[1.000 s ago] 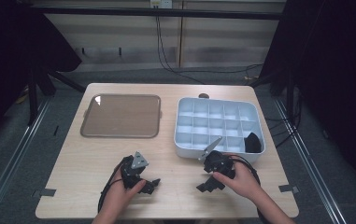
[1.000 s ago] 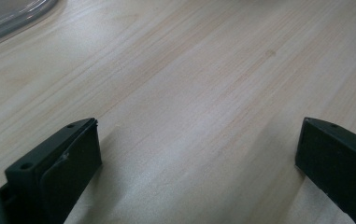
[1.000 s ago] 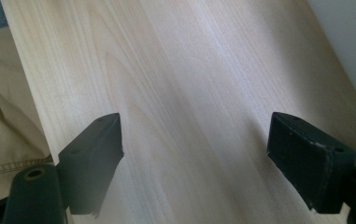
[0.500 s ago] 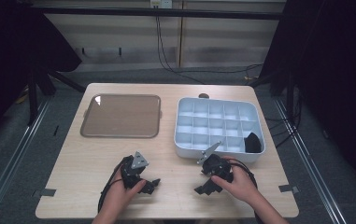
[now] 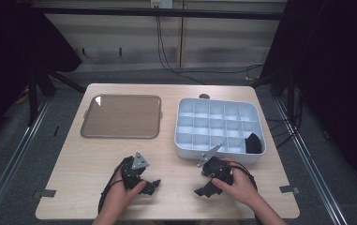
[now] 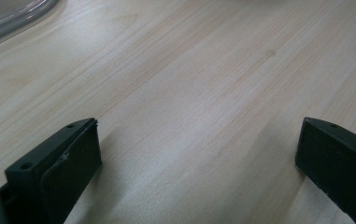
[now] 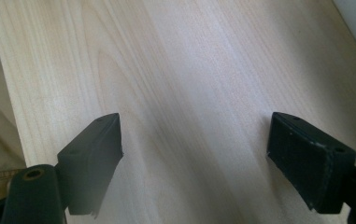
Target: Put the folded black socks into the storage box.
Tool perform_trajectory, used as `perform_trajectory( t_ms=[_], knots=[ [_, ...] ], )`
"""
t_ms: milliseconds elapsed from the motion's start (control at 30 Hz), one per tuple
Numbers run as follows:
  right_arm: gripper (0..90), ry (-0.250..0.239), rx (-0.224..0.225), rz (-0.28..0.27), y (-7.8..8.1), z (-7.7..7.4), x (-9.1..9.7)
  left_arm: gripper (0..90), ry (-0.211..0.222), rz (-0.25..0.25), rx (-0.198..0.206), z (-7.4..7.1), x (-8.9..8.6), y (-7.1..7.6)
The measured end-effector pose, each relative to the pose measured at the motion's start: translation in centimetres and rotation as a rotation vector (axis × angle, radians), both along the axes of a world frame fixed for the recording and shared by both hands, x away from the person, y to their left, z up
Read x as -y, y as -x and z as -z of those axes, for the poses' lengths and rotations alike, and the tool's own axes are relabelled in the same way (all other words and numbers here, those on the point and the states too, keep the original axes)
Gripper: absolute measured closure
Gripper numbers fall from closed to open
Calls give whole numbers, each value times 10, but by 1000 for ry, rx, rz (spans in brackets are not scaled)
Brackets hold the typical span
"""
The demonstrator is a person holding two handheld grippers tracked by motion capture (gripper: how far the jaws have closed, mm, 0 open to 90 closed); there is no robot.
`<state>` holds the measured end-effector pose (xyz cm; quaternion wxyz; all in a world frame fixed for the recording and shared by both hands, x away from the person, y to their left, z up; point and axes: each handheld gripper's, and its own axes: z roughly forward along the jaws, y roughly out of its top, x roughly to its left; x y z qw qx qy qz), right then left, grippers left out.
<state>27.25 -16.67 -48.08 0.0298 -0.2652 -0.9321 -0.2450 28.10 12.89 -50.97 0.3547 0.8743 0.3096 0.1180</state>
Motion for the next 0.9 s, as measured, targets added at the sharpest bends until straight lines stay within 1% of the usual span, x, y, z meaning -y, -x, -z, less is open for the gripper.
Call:
perform_trajectory(
  t_ms=[100, 133, 300, 400, 433, 500, 533, 600, 633, 700, 733, 767, 800, 833, 900],
  knots=[
    [169, -7, 1, 2, 0, 1, 0, 0, 0, 0, -1, 0, 0, 0],
    [168, -8, 6, 3, 1, 1, 0, 0, 5, -2, -1, 0, 0, 0],
    [153, -17, 19, 2, 2, 2, 0, 0, 0, 0, -1, 0, 0, 0],
    [141, -31, 29, 8, 4, 4, 0, 0, 1, 0, 0, 0, 0, 0],
    [141, -29, 43, 1, 5, 4, 1, 0, 0, 0, -1, 0, 0, 0],
    [141, -39, 59, 6, 7, 5, 2, 0, 4, -2, -1, 0, 0, 0],
    [140, -44, 74, 0, 8, 6, 3, 0, 4, -2, -1, 0, 0, 0],
    [139, -57, 101, 6, 11, 8, 4, 0, 0, 0, 0, 0, 0, 0],
    [139, -69, 118, 3, 13, 10, 5, 0, 1, 0, 0, 0, 0, 0],
    [137, -74, 146, -3, 16, 11, 6, 0, 5, -3, -1, 0, 0, 0],
    [135, -84, 161, -4, 17, 13, 7, 0, 1, 0, 0, 0, 0, 0],
    [134, -95, 186, -6, 18, 15, 8, 0, 1, -1, 0, 0, 0, 0],
    [133, -98, 200, -5, 20, 16, 8, 0, 5, -3, 0, 0, 0, 0],
    [126, -104, 230, -2, 21, 18, 9, 0, 1, 0, 0, 0, 0, 0],
    [122, -132, 242, 17, 24, 20, 10, 0, 1, -1, 0, 0, 0, 0]
  ],
)
